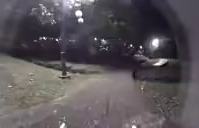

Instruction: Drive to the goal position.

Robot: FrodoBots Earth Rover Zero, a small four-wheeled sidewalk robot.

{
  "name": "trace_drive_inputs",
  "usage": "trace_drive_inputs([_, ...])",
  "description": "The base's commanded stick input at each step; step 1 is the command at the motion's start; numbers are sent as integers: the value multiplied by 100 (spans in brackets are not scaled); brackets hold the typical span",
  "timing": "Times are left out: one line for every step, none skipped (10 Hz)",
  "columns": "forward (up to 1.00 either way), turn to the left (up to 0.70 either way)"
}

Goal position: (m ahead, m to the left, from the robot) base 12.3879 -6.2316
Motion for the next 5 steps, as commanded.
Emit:
trace_drive_inputs([45,-27])
trace_drive_inputs([45,-27])
trace_drive_inputs([45,-27])
trace_drive_inputs([45,-27])
trace_drive_inputs([45,-27])
